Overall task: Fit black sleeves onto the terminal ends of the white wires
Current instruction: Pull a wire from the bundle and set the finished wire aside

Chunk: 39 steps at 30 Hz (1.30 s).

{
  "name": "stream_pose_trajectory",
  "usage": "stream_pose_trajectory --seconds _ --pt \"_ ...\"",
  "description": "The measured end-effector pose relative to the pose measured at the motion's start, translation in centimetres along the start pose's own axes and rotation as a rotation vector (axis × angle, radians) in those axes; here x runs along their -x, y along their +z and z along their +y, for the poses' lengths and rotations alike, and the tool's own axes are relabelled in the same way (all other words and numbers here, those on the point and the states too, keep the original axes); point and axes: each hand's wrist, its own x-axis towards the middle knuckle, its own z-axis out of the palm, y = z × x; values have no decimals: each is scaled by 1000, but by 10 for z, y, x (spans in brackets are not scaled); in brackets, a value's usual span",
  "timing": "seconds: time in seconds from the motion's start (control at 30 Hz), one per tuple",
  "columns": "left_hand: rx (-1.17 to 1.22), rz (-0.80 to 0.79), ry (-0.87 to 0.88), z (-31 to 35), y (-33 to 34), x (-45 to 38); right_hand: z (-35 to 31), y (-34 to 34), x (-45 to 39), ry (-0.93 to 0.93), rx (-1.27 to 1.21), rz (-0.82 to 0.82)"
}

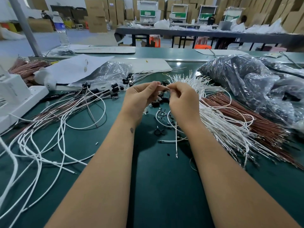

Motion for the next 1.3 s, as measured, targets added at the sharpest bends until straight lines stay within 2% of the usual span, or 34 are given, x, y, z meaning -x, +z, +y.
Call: stream_pose_trajectory --seconds 0.1,0.17,0.23,0.27,0.47,0.67,0.77,0.9,1.3 --pt "-603 147 128 -7 -6 -3 5 1 -1 68 74 19" --pt "-1005 90 104 -12 -9 -4 8 2 -2 111 107 1" --pt "-1231 35 48 -15 -7 -4 8 3 -1 132 121 -18" --pt "-1261 29 40 -16 -6 -4 8 4 -1 137 124 -22" --pt "-1187 76 76 -19 -7 -6 8 3 0 125 135 -35" --pt "-622 159 146 -10 -5 -3 9 4 0 112 132 -61" --pt "-407 173 107 -8 -6 -4 6 6 2 154 14 -121" --pt "-175 162 59 -8 -7 -5 8 5 2 108 74 -98" --pt "-22 138 -34 -10 -11 -9 8 5 2 84 136 -31"
